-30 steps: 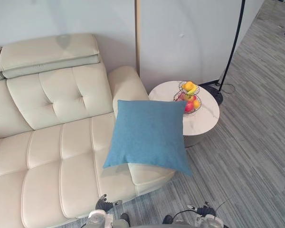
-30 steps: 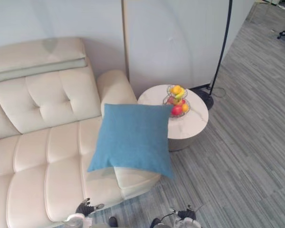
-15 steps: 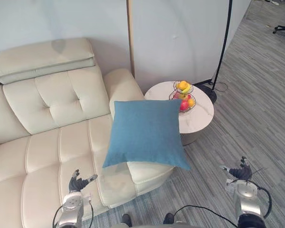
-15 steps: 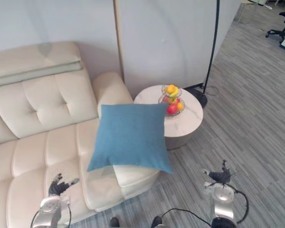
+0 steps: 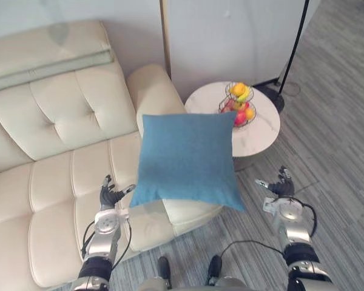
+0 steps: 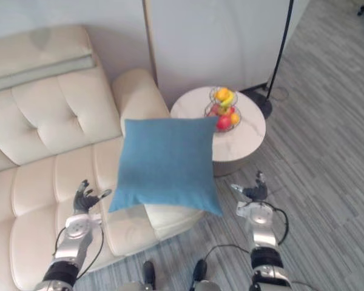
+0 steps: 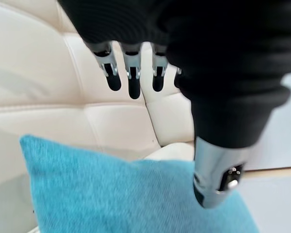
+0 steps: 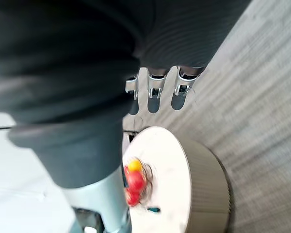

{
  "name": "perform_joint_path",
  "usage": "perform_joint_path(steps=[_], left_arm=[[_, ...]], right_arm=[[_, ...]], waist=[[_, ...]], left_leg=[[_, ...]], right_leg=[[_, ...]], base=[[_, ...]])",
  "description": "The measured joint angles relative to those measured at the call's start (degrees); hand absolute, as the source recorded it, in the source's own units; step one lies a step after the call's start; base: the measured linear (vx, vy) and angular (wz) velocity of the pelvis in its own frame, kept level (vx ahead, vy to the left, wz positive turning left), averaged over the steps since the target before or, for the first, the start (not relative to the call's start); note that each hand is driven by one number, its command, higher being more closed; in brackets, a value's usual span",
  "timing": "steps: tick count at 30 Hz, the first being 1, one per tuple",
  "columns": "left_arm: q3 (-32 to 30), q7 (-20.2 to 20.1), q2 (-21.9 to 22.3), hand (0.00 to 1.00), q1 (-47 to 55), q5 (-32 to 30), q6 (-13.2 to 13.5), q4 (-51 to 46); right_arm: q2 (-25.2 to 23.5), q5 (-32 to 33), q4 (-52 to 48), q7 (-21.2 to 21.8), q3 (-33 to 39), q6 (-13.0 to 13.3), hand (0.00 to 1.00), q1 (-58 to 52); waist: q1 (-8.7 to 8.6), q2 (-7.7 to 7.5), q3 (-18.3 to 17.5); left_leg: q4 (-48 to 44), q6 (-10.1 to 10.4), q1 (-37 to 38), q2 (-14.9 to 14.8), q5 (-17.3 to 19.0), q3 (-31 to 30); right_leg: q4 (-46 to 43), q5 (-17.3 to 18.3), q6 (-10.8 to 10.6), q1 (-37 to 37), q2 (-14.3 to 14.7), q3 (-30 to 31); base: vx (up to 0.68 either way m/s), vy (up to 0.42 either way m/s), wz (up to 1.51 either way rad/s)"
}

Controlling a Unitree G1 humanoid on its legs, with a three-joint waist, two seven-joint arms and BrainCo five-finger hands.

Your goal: Pick up cushions and gather them together orderly.

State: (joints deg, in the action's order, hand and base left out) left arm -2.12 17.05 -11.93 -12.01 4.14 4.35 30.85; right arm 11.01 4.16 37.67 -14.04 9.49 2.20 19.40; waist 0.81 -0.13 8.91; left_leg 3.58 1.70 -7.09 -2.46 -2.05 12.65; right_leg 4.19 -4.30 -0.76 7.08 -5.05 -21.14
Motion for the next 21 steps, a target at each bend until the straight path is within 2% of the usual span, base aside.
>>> perform_joint_path(steps=[6, 7, 8, 9, 14, 21], left_arm=[[3.6, 1.7, 1.1, 0.0, -10.2, 0.6, 0.0, 4.3], [4.0, 1.7, 1.1, 1.0, -11.7, 0.7, 0.0, 5.2], [4.3, 1.7, 1.1, 1.0, -12.8, 1.0, 0.0, 5.9], [4.5, 1.7, 1.1, 1.0, -14.4, 1.3, 0.0, 6.6], [5.6, 3.0, -0.2, 1.0, -21.0, 4.1, 0.0, 7.3], [6.2, 3.0, -0.8, 1.0, -22.1, 8.5, 1.6, 5.2]], right_arm=[[-2.2, 2.3, 4.7, -1.4, -4.2, -0.1, 0.0, 9.1], [-2.2, 2.7, 5.1, -1.9, -5.1, -0.1, 0.0, 10.9], [-2.1, 2.7, 5.7, -2.1, -5.4, -0.1, 0.0, 12.4], [-2.1, 2.8, 6.1, -2.4, -5.6, -0.2, 1.0, 14.1], [-1.9, 3.6, 6.1, -2.9, -8.3, -0.5, 1.0, 20.7], [-1.1, 7.2, 4.1, -3.0, -10.4, 0.1, 1.0, 21.6]], waist=[[1.45, 0.05, 5.4], [1.56, 0.02, 6.2], [1.57, 0.01, 6.7], [1.59, 0.02, 7.3], [1.88, 0.13, 9.7], [1.96, 0.18, 9.9]], left_leg=[[-0.8, -0.3, -5.3, -0.1, -1.4, 0.3], [-0.8, -0.4, -6.0, -0.2, -1.6, 0.5], [-0.9, -0.4, -6.7, -0.2, -1.8, 0.6], [-0.8, -0.4, -7.5, -0.2, -2.0, 0.7], [-0.8, -0.5, -10.4, -0.3, -3.1, 1.0], [-0.8, -0.4, -10.9, -0.4, -3.4, 0.9]], right_leg=[[-1.3, -1.5, 0.7, 5.7, -0.3, 0.8], [-1.8, -1.6, 0.8, 6.9, -0.3, 1.1], [-2.1, -1.7, 1.0, 7.7, -0.4, 1.2], [-2.1, -1.9, 1.1, 8.6, -0.4, 1.3], [-2.0, -3.1, 1.6, 11.6, -0.3, 1.8], [-1.8, -3.3, 1.7, 12.2, -0.1, 1.9]], base=[[-0.09, 0.023, -0.05], [-0.07, 0.027, -0.08], [-0.06, 0.026, -0.08], [-0.04, 0.019, -0.08], [-0.01, 0.01, -0.03], [0.0, 0.0, 0.0]])
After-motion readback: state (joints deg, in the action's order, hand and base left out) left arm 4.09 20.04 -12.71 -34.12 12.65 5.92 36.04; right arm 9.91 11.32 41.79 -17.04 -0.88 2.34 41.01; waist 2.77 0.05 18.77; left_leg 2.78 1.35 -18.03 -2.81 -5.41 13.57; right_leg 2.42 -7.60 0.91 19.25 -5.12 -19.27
